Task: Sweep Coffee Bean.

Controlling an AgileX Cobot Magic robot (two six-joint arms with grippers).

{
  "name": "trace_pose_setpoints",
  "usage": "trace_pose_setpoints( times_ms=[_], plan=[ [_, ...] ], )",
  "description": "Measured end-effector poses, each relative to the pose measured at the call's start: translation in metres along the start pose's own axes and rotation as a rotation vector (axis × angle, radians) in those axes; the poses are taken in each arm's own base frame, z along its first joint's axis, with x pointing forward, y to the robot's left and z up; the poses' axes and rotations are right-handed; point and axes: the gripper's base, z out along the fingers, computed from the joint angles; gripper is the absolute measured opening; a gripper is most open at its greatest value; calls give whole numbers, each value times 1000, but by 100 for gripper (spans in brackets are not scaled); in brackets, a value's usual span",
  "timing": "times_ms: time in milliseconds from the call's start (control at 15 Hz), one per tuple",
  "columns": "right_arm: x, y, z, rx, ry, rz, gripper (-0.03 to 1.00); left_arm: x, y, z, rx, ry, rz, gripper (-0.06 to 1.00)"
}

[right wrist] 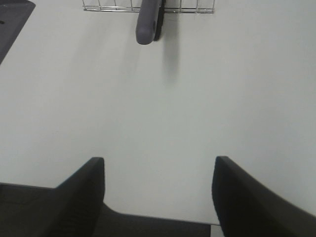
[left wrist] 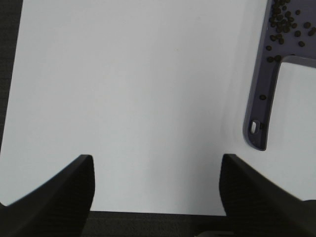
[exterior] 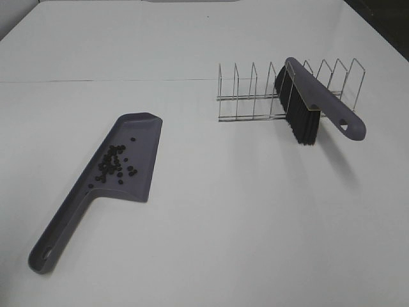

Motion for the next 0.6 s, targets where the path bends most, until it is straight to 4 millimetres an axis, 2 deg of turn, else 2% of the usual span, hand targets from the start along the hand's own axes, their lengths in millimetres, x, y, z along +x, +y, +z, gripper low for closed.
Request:
trace_pose_setpoints(
  times_ms=[133, 267, 333, 400, 600],
  plan=[
    [22, -4, 1, 31, -38, -11, 55, 28, 1, -14, -16, -76, -6, 63],
    [42, -6, 4, 45, -73, -16, 55, 51, 0, -15, -18, -117, -5, 63],
    [56, -6, 3, 47, -127, -16, 55, 69, 1, -14, -18, -152, 1, 63],
    [59, -6, 3, 47, -134, -16, 55, 73, 1, -15, -19, -169, 1, 63],
    [64, -6, 11, 37, -110, -31, 55, 102, 4, -35, -29, -386, -4, 63]
  ],
)
